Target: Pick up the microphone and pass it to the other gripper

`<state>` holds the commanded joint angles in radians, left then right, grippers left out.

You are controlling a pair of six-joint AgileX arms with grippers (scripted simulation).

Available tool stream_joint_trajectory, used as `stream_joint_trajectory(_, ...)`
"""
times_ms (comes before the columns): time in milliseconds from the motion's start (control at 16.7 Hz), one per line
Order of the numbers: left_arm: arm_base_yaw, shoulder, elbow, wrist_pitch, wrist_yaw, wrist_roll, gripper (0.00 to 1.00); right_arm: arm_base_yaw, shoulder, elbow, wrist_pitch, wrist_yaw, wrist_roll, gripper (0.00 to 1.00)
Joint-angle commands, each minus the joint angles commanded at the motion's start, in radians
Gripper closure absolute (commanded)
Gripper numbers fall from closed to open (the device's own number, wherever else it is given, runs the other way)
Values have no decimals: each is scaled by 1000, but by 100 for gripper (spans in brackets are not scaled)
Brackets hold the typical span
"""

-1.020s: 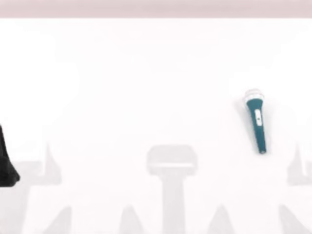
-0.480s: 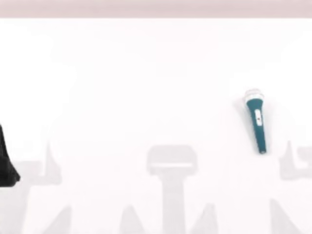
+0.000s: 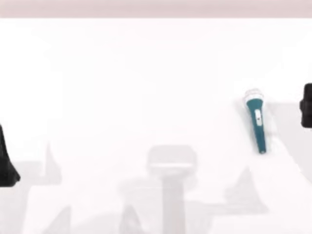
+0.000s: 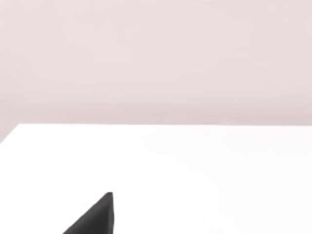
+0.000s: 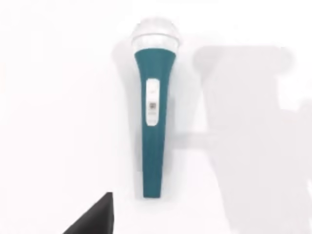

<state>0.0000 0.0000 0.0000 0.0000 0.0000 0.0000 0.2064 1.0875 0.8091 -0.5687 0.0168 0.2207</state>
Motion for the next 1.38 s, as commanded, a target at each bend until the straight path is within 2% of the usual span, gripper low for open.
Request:
stream_joint_trajectory(420, 0, 0, 0, 0, 0, 0, 0, 107, 601, 445, -282, 8, 119, 0)
stream_joint_trajectory(720, 0, 0, 0, 0, 0, 0, 0, 144, 796, 577, -406, 20, 158, 0)
stream_joint_trajectory(1140, 0, 0, 0, 0, 0, 0, 0, 141, 812, 571, -395, 20, 157, 0)
stream_joint_trajectory(1380, 0, 0, 0, 0, 0, 0, 0, 140, 889, 508, -252, 21, 155, 0)
